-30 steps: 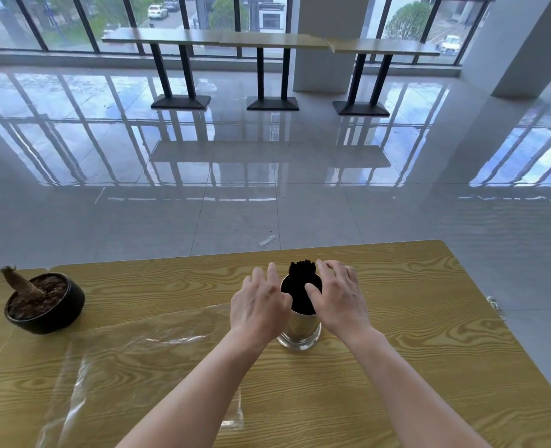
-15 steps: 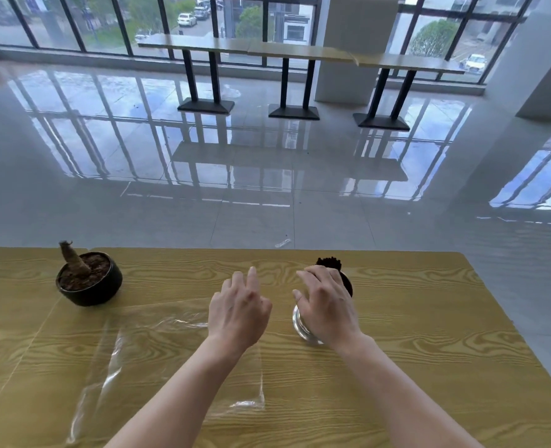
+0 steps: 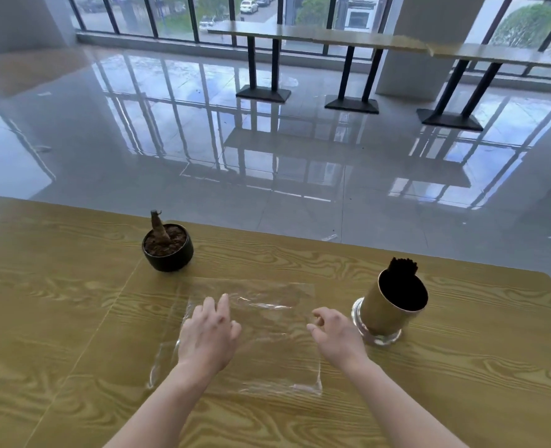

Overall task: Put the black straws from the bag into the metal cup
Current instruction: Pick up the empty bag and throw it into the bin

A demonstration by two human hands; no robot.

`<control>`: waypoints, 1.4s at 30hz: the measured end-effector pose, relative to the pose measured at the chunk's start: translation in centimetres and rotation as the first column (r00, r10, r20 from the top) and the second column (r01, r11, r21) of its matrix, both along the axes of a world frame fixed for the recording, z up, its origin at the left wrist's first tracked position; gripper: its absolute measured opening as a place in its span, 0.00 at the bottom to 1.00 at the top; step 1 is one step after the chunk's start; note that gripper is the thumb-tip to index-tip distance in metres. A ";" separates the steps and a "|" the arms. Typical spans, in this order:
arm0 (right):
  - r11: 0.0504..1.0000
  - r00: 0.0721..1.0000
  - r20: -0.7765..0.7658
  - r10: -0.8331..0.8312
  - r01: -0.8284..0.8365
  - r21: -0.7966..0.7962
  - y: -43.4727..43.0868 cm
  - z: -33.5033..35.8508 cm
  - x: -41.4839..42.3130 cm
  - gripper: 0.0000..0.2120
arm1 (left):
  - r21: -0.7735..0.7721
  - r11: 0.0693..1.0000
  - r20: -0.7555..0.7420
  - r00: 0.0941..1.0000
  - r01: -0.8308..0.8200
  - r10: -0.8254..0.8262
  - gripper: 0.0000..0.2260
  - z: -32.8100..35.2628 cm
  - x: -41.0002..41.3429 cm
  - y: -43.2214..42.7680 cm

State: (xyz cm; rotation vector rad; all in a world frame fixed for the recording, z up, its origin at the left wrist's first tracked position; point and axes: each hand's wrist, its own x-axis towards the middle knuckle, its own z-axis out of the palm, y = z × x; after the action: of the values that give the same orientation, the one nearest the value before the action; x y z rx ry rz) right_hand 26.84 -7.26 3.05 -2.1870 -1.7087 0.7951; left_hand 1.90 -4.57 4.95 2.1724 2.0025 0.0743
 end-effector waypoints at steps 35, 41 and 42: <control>0.808 0.686 -0.427 -0.589 0.475 -0.350 -4.6 -4.6 -0.8 0.07 | -0.495 0.713 0.439 0.565 -0.497 0.699 0.09 -7.2 -9.9 -2.8; 0.907 0.901 -0.107 -0.420 0.414 -0.073 -4.5 -2.6 -1.2 0.05 | -0.555 0.720 0.585 0.420 -0.416 0.694 0.13 -6.7 -8.6 -3.5; 0.927 0.927 -0.027 -0.375 0.375 0.014 -4.4 -2.0 -1.6 0.06 | -0.556 0.726 0.616 0.387 -0.405 0.687 0.13 -6.6 -8.3 -3.7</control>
State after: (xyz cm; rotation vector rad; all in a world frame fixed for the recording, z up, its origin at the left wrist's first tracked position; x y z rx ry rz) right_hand 25.28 -11.61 1.03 -2.3744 -1.2182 0.6944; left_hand -6.38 -8.22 -1.66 0.8456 1.8493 0.6515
